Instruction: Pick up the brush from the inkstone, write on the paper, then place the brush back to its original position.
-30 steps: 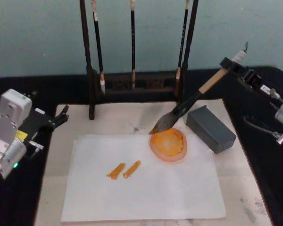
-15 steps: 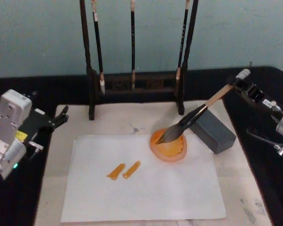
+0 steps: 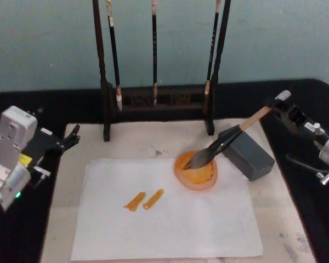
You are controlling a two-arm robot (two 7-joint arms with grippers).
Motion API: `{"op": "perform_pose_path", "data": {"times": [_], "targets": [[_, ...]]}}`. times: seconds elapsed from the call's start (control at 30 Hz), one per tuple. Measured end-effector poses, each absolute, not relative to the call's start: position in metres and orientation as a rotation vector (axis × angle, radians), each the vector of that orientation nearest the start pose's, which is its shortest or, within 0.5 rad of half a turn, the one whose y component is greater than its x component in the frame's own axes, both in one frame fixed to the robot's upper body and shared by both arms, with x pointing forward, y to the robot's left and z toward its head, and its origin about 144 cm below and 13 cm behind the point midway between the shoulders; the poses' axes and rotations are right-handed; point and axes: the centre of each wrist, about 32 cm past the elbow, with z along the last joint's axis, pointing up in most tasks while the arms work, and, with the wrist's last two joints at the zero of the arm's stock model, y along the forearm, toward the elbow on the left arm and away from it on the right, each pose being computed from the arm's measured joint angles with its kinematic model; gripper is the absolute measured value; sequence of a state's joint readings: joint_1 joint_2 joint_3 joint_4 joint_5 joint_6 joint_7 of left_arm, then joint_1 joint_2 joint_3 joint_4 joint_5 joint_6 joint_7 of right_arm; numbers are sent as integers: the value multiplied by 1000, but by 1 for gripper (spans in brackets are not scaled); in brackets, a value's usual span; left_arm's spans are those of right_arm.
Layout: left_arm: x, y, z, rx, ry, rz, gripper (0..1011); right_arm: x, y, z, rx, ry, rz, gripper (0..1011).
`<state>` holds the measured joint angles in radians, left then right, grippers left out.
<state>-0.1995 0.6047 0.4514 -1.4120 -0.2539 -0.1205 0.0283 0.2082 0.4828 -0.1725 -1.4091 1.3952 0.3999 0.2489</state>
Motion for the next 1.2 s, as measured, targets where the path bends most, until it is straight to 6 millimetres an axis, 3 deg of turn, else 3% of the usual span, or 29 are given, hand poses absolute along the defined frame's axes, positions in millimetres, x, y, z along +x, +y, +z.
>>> {"op": "perform_pose_path", "data": {"times": [1.2], "targets": [[489,310,1140,304,-285,1248,1010,539,-341,1149,443,1053,-1002,171]]}}
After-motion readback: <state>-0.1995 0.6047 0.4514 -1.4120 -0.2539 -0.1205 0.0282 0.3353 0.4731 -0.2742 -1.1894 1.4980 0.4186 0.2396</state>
